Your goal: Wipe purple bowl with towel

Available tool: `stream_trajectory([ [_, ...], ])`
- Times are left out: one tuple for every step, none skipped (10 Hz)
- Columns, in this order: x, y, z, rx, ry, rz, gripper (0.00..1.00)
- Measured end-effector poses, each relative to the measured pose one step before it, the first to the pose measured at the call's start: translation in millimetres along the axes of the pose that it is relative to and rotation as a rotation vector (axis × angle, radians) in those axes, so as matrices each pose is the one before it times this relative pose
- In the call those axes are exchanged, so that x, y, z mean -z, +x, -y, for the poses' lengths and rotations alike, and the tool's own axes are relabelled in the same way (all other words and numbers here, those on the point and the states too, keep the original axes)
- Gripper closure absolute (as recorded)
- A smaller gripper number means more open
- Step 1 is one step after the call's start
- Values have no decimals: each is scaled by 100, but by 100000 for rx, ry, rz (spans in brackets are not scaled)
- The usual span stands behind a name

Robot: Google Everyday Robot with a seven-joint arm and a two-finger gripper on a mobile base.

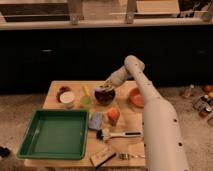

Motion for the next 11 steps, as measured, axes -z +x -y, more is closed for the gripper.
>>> stream_trajectory([
  [-568, -397, 400, 1195, -467, 1607, 100],
  [-786, -758, 384, 1773, -947, 2160, 100],
  [-376, -607, -96, 1520, -960, 1393, 100],
  [-102, -470, -122, 829, -568, 743, 100],
  [-55, -557, -326, 812, -784, 944, 100],
  [-57, -599, -166, 737, -153, 457, 100],
  [130, -444, -404, -242, -5, 66, 100],
  [84, -397, -646, -782, -384, 257, 100],
  [140, -148, -789, -1305, -486, 175, 100],
  [-39, -155, -650, -1236, -652, 251, 100],
  [-84, -110, -413, -911, -586, 127, 100],
])
